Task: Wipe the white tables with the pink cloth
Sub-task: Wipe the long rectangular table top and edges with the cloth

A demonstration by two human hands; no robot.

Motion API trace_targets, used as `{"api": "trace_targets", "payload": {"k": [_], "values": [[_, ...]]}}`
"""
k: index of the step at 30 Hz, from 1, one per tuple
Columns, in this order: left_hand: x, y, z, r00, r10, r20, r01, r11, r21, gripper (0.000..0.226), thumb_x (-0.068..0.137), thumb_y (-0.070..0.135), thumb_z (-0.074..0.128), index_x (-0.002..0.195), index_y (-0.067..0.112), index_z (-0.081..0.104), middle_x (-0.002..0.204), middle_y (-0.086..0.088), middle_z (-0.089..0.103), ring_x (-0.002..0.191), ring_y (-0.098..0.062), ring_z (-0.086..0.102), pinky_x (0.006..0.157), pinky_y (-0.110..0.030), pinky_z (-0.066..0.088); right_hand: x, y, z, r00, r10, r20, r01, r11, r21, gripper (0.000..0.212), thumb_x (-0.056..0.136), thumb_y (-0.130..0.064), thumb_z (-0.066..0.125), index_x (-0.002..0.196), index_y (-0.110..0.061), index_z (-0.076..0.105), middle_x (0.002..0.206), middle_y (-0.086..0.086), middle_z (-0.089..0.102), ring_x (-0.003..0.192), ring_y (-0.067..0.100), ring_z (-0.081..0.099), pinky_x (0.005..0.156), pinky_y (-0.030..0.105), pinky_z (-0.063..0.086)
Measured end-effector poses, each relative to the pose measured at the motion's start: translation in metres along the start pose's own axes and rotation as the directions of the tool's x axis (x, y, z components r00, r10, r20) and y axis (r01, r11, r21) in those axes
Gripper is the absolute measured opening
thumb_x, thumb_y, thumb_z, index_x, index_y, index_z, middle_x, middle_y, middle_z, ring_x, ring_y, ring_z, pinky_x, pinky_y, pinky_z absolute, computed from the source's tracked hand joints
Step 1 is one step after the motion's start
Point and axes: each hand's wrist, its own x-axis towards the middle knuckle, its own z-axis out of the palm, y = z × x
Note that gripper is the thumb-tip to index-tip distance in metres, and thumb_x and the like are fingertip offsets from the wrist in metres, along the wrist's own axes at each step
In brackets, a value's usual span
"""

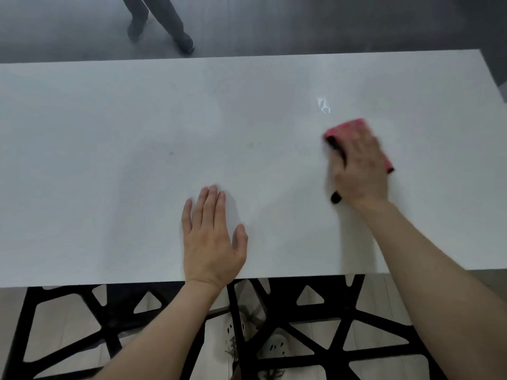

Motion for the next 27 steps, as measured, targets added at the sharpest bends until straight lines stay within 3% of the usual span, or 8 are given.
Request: {"api": "trace_targets", "payload": {"k": [3, 6, 11, 14, 18, 21, 23, 27], "values": [[0.0, 0.0, 0.001, 1.0, 0.001, 0.008, -0.001, 1.0, 0.009, 0.075, 0.105, 0.043, 0.046, 0.165, -0.001, 0.037, 0.176, -0.014, 0.03, 0.167, -0.029, 0.02, 0.134, -0.059, 0.019, -0.004, -0.039, 0.019, 0.928, 0.365, -0.075, -0.371, 0.923, -0.101, 0.055, 0.114, -0.038, 0.034, 0.163, -0.014, 0.044, 0.173, 0.011, 0.036, 0.165, 0.03, 0.021, 0.135, 0.047, 0.009], [0.001, 0.001, -0.001, 1.0, 0.003, 0.001, -0.003, 1.0, 0.007, 0.075, 0.104, 0.043, 0.048, 0.164, -0.002, 0.039, 0.176, -0.015, 0.032, 0.167, -0.029, 0.022, 0.133, -0.059, 0.02, -0.029, -0.116, 0.04, 0.989, -0.135, 0.066, 0.13, 0.989, 0.074, 0.045, 0.112, -0.031, 0.046, 0.153, -0.016, 0.057, 0.165, 0.01, 0.048, 0.161, 0.031, 0.032, 0.133, 0.05, 0.018], [0.001, 0.001, -0.001, 1.0, 0.006, -0.011, -0.006, 1.0, 0.009, 0.075, 0.104, 0.043, 0.047, 0.164, -0.002, 0.039, 0.175, -0.015, 0.033, 0.167, -0.029, 0.023, 0.133, -0.059, 0.021, -0.017, -0.086, 0.03, 0.715, -0.676, 0.18, 0.649, 0.737, 0.19, 0.045, 0.111, -0.026, 0.052, 0.156, -0.022, 0.057, 0.169, 0.002, 0.044, 0.165, 0.022, 0.025, 0.135, 0.047, 0.019], [0.0, 0.001, -0.001, 1.0, 0.004, -0.004, -0.004, 1.0, 0.011, 0.075, 0.105, 0.043, 0.047, 0.165, -0.001, 0.038, 0.176, -0.014, 0.031, 0.167, -0.029, 0.021, 0.133, -0.059, 0.02, 0.017, -0.011, 0.013, 0.98, -0.196, 0.024, 0.193, 0.978, 0.075, 0.041, 0.108, -0.02, 0.054, 0.147, -0.023, 0.064, 0.159, 0.004, 0.056, 0.16, 0.027, 0.036, 0.132, 0.052, 0.025], [0.0, 0.001, 0.0, 1.0, 0.001, 0.007, -0.001, 1.0, 0.024, 0.075, 0.106, 0.043, 0.045, 0.166, -0.001, 0.036, 0.177, -0.014, 0.029, 0.168, -0.029, 0.019, 0.134, -0.059, 0.019, 0.013, -0.028, 0.023, 0.927, 0.368, -0.07, -0.372, 0.926, -0.069, 0.056, 0.114, -0.038, 0.037, 0.163, -0.013, 0.044, 0.173, 0.012, 0.036, 0.165, 0.031, 0.021, 0.135, 0.049, 0.011], [0.0, 0.002, 0.0, 1.0, 0.006, 0.004, -0.006, 1.0, 0.024, 0.075, 0.105, 0.042, 0.046, 0.164, -0.002, 0.038, 0.176, -0.015, 0.031, 0.167, -0.029, 0.021, 0.133, -0.06, 0.02, -0.006, -0.109, 0.041, 0.991, -0.134, 0.023, 0.132, 0.989, 0.063, 0.043, 0.112, -0.029, 0.051, 0.151, -0.014, 0.06, 0.162, 0.011, 0.052, 0.16, 0.032, 0.035, 0.132, 0.051, 0.021], [0.001, 0.002, -0.002, 1.0, -0.001, 0.002, 0.001, 1.0, 0.024, 0.074, 0.105, 0.043, 0.047, 0.164, -0.002, 0.038, 0.176, -0.015, 0.032, 0.167, -0.029, 0.022, 0.133, -0.059, 0.02, -0.022, -0.139, 0.047, 0.847, -0.499, 0.182, 0.484, 0.867, 0.12, 0.047, 0.113, -0.034, 0.048, 0.158, -0.02, 0.054, 0.169, 0.005, 0.044, 0.164, 0.026, 0.028, 0.134, 0.048, 0.018], [0.0, 0.001, -0.002, 1.0, 0.0, 0.014, 0.0, 1.0, 0.024, 0.075, 0.105, 0.042, 0.046, 0.165, -0.002, 0.036, 0.175, -0.015, 0.032, 0.167, -0.03, 0.023, 0.134, -0.059, 0.019, -0.007, -0.07, 0.033, 0.863, -0.469, 0.187, 0.463, 0.883, 0.079, 0.053, 0.111, -0.032, 0.051, 0.164, -0.025, 0.046, 0.175, 0.0, 0.033, 0.166, 0.019, 0.02, 0.135, 0.043, 0.015]]}}
